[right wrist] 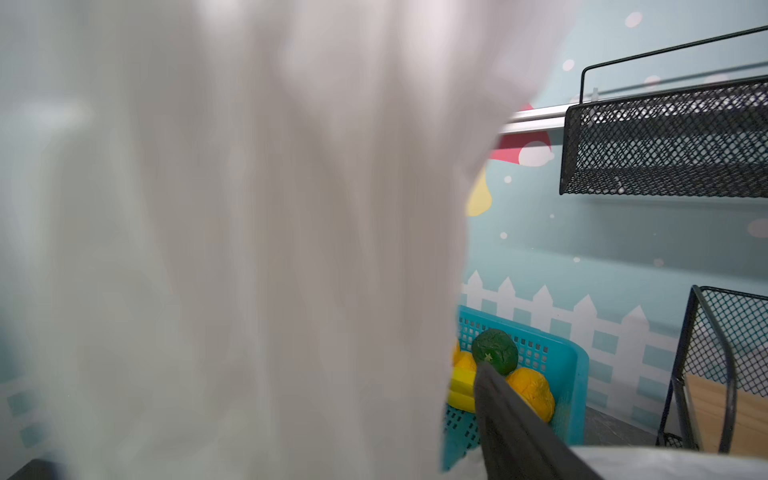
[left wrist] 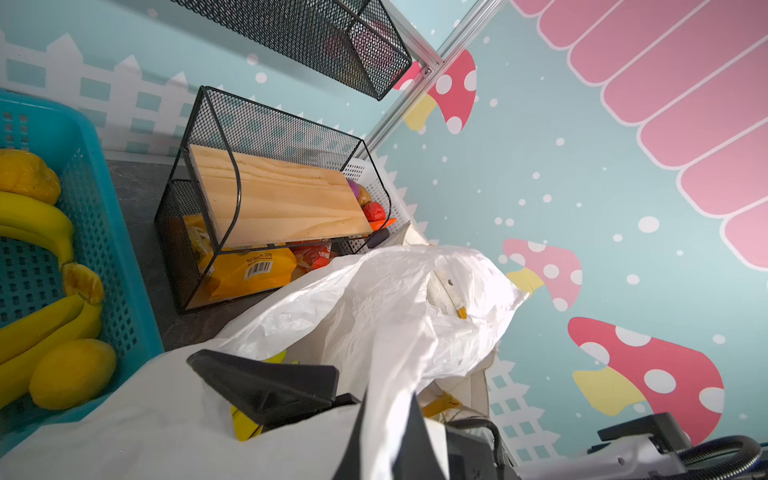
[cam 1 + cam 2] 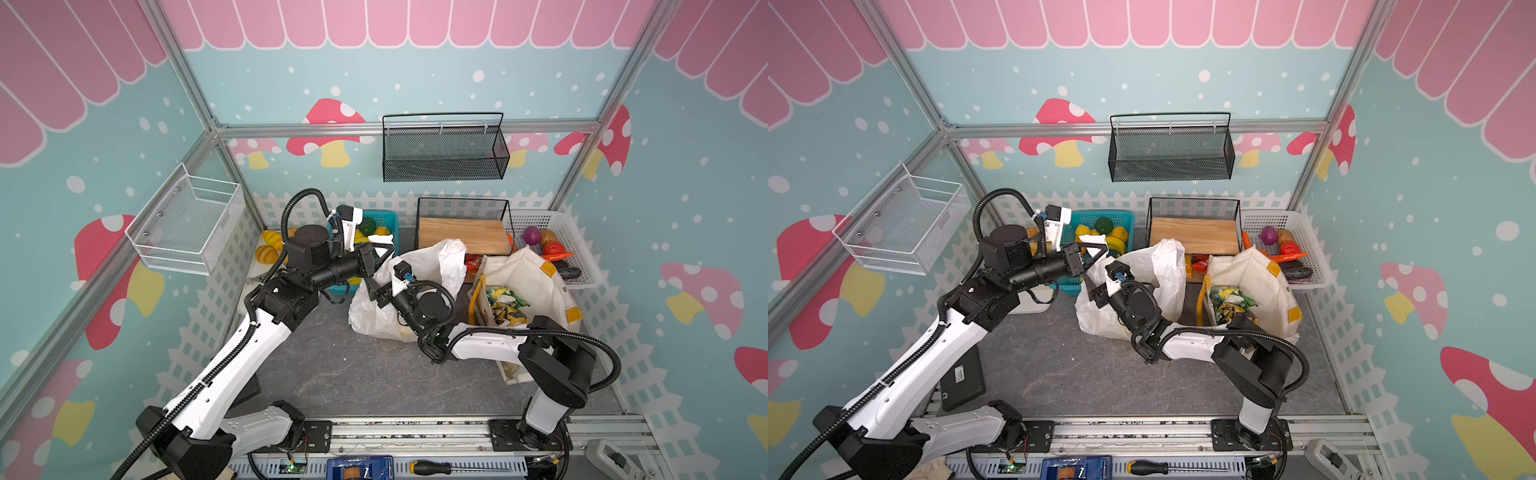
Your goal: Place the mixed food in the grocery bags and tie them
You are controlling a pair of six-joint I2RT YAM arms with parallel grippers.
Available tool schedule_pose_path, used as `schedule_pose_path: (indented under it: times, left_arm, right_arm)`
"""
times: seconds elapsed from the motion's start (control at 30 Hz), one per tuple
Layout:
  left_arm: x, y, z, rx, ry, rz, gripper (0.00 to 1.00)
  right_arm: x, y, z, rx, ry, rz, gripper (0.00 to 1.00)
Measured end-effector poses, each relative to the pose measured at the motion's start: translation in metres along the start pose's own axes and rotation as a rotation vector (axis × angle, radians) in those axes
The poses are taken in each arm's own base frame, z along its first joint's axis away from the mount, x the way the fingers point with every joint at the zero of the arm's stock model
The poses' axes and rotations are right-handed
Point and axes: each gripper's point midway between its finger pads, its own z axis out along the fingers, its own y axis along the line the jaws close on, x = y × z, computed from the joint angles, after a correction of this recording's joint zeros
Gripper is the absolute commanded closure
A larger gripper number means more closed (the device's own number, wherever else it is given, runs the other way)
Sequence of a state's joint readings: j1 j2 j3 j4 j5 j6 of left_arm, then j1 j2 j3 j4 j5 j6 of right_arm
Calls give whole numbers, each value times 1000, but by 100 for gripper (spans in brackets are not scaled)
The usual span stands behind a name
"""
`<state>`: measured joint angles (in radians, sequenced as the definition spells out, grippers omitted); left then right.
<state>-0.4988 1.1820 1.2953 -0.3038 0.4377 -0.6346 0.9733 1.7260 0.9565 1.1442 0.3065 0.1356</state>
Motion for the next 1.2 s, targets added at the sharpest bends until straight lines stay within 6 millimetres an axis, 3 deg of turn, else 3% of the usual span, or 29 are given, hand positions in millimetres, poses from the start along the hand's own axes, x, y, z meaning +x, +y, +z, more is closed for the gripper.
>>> schedule_pose_path:
  times: [0.13,0.27,0.4,0.53,0.63,0.73,0.93,1.2]
  left_arm:
    - [-2,-1,-3,10,-23,-34,100]
    - [-3,0,-3,13,-41,-64,100]
    - [-1,5,-1,-2,-46,-96,100]
    - [1,13,0,-28,-44,-116,100]
    - [4,18,0,-47,-37,-125,100]
    - [2,22,-1,-56,-39,-128,100]
    - [-14,23,-7,-78,-69,-102,100]
    - [-38,33,-13,-122,-114,-59,100]
  right_arm:
    - [-25,-12,13,94,-67,53,27]
    - [-29,-25,22,195,-96,109,33]
    - [3,-34,23,285,-41,144,39]
    - [41,-43,10,345,39,148,44]
    - [52,-47,3,362,64,140,45]
    - [53,-46,2,350,74,117,38]
    - [45,-35,-7,240,152,2,11]
    - [5,-13,-24,29,301,-162,8]
